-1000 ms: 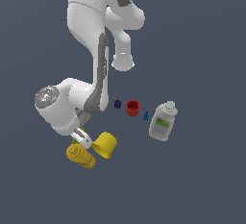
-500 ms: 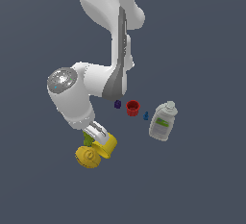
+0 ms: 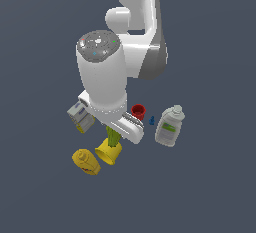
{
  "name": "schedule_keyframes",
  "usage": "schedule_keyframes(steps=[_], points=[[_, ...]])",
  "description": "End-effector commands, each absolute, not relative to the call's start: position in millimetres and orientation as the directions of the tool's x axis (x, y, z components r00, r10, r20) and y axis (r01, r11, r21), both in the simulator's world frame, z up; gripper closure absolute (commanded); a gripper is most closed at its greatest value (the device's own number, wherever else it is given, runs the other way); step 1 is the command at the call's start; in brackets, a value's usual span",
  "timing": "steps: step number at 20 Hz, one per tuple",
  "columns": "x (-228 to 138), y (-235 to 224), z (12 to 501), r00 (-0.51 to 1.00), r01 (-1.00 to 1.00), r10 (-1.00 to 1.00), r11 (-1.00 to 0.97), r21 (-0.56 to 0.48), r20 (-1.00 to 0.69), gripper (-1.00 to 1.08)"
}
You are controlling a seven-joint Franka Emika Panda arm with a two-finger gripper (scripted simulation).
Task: Pick up a designated object from a clutter of objects.
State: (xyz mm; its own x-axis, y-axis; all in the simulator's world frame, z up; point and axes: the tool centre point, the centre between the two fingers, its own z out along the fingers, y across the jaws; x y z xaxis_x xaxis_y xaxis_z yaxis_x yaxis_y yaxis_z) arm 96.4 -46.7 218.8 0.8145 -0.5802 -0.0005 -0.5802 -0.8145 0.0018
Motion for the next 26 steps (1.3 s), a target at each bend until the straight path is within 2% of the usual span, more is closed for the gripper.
schedule_keyframes(steps=[1, 15, 26], points=[[99, -24, 243, 0.814, -0.581, -0.581, -0.814, 0.002, 0.002, 1.08], [119, 91, 355, 0.814, -0.581, -0.581, -0.814, 0.001, 0.001, 1.08], [128, 129, 392, 0.814, -0.58, -0.58, -0.814, 0.0, 0.0, 1.08]])
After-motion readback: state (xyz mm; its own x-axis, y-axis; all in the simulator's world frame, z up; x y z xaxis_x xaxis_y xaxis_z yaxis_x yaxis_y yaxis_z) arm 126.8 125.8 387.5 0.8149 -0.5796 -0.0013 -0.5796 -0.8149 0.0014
